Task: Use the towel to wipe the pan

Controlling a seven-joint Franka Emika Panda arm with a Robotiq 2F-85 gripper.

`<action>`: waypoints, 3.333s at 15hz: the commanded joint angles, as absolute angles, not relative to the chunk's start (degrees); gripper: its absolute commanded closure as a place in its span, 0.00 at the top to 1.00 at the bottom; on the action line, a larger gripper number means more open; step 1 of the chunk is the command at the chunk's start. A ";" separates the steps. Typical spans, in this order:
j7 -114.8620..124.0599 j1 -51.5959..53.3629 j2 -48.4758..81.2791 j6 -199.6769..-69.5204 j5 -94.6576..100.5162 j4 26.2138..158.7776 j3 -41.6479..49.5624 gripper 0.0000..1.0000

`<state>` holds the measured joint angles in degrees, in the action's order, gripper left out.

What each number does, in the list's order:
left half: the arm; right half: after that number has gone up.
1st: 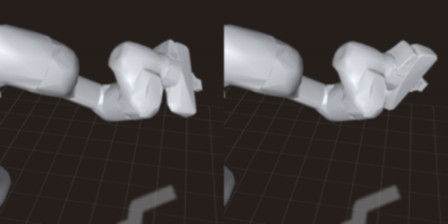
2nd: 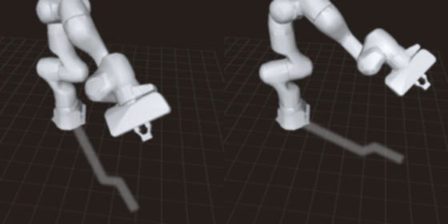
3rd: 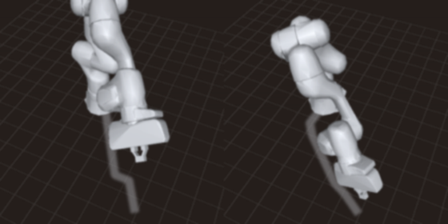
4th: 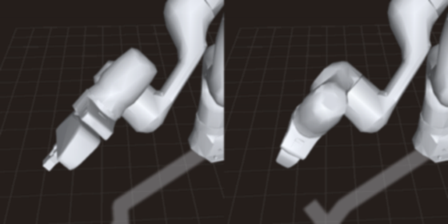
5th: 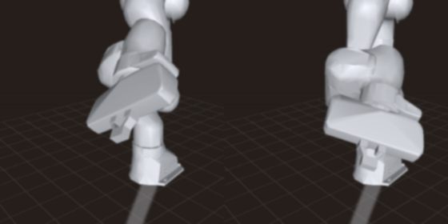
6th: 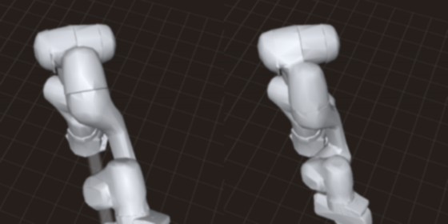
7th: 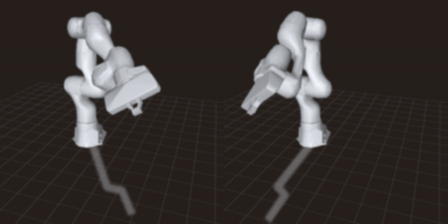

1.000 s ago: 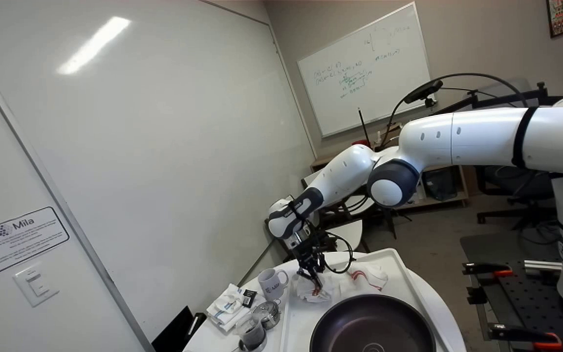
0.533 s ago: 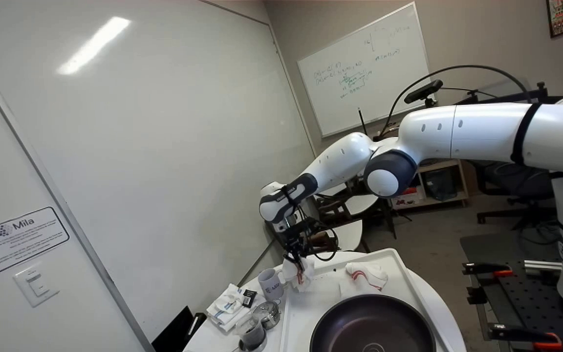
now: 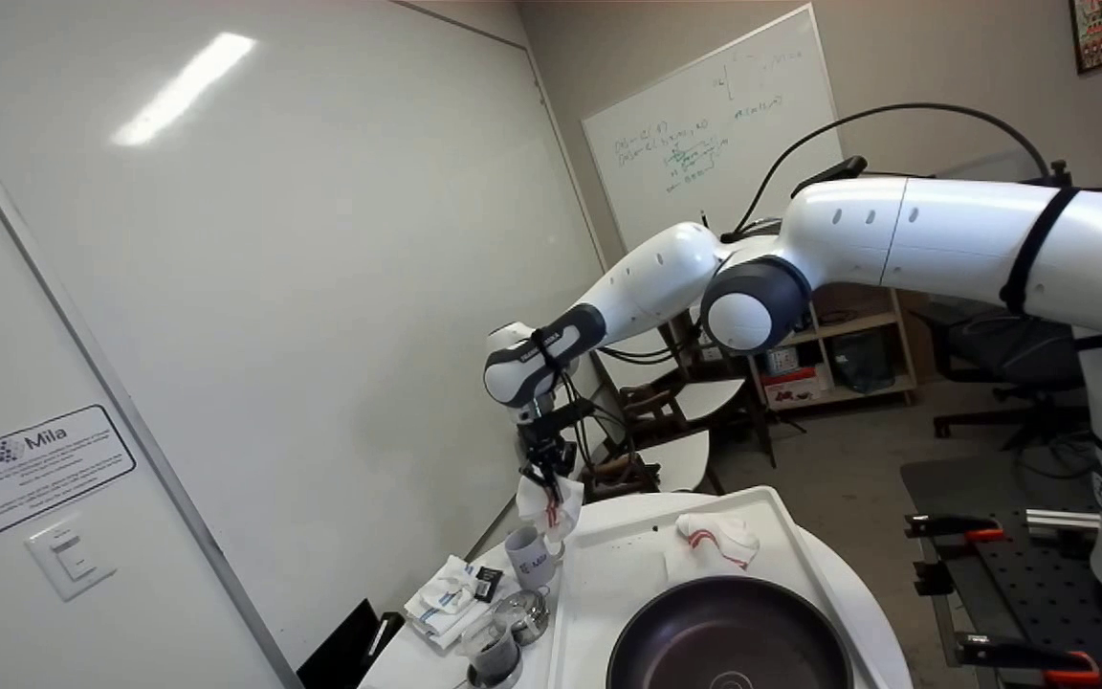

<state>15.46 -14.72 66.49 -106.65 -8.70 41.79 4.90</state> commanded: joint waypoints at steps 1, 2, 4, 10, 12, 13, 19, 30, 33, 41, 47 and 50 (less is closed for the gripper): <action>14.99 -12.38 58.38 -110.60 -7.30 55.14 5.94 0.09; 15.46 -11.74 57.18 -111.69 -6.93 57.37 6.31 0.09; 16.36 -10.30 54.76 -114.06 -6.09 61.98 7.28 0.09; 19.34 -5.28 48.04 -120.84 -3.24 76.07 9.92 0.09; 20.86 -3.79 45.95 -123.55 -1.91 80.69 10.24 0.09; 21.49 -3.03 44.90 -124.90 -1.41 83.05 10.43 0.09; 26.39 0.78 37.23 -136.79 -0.33 98.60 11.79 0.09; 30.03 3.12 30.04 -145.85 -0.48 112.55 13.10 0.16; 30.09 3.12 29.72 -145.96 -0.46 113.01 13.13 0.16; 26.36 5.24 28.11 -151.56 0.87 118.93 10.08 0.10; 23.09 8.36 26.41 -159.71 1.72 127.57 7.89 0.10; 22.69 10.61 24.22 -164.16 2.57 132.83 8.75 0.10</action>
